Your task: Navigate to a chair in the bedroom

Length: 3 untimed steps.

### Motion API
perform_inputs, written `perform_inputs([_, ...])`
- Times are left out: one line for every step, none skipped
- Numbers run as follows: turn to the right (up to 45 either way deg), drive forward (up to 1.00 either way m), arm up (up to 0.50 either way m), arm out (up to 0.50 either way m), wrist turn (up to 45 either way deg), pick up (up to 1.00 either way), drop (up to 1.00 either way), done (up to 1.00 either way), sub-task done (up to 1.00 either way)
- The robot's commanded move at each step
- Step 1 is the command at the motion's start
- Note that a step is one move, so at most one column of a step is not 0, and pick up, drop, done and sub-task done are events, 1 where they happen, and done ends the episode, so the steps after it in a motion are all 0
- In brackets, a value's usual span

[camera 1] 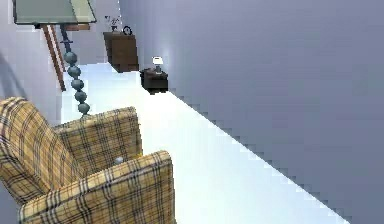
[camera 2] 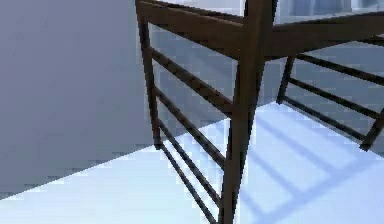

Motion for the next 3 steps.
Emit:
perform_inputs([21.0,0.0,0.0,0.0,0.0,0.0,0.0,0.0,0.0])
perform_inputs([0.0,0.6,0.0,0.0,0.0,0.0,0.0,0.0,0.0])
perform_inputs([0.0,0.3,0.0,0.0,0.0,0.0,0.0,0.0,0.0])
